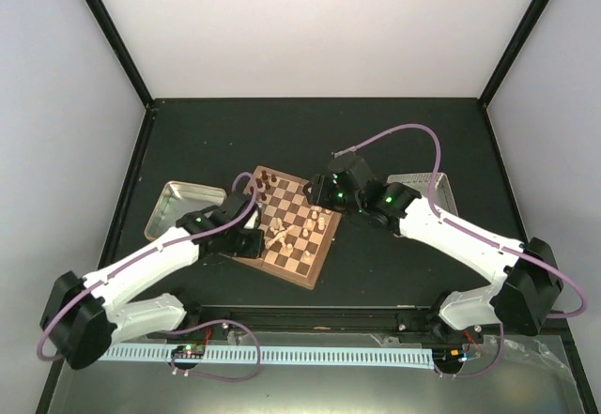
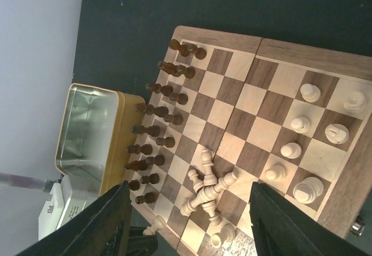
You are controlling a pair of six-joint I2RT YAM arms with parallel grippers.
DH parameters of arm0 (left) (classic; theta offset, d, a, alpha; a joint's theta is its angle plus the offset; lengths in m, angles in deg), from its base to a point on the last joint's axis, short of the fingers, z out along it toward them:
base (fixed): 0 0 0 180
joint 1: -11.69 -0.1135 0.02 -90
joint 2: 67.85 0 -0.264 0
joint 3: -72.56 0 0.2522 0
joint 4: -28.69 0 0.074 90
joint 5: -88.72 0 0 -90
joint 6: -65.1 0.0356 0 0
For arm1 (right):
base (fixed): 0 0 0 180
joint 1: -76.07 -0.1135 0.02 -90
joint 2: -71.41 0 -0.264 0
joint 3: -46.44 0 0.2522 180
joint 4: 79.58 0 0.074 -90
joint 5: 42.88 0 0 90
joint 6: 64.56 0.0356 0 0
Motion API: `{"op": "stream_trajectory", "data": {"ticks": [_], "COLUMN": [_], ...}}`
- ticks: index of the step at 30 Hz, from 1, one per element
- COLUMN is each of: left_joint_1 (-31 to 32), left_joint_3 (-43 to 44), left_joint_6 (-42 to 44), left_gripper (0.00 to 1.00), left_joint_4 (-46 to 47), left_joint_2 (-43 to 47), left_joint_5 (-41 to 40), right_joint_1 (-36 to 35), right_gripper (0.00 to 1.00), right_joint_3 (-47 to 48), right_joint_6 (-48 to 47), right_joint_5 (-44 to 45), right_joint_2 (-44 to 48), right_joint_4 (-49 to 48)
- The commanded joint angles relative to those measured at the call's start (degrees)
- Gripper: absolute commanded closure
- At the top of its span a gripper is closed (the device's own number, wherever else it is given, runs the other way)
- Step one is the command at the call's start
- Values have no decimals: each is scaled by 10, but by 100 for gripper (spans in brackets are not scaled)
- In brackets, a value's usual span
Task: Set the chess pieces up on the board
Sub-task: Place the chess piece on the chessboard.
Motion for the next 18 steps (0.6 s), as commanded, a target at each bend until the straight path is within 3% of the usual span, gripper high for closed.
{"op": "stream_trajectory", "data": {"ticks": [1,8,14,18], "left_joint_1": [39,93,103,108], "left_joint_3": [70,138,142,151], "left_joint_6": [12,42,51,61], "left_gripper": [99,98,99,97], "left_joint_4": [-67,-110,-102,-102], "left_joint_2": [-61,-168,-200,-235], "left_joint_5": [-57,-72,-48,-42], "right_joint_1": [1,0,1,1], "right_gripper": [44,44,46,46], "right_joint_3": [-8,-13,-69,-79], "right_joint_6": [-11,-8,35,42], "right_joint_5": [20,72,210,256], "right_joint_2": [5,23,124,158], "right_joint_4": [12,41,56,71]}}
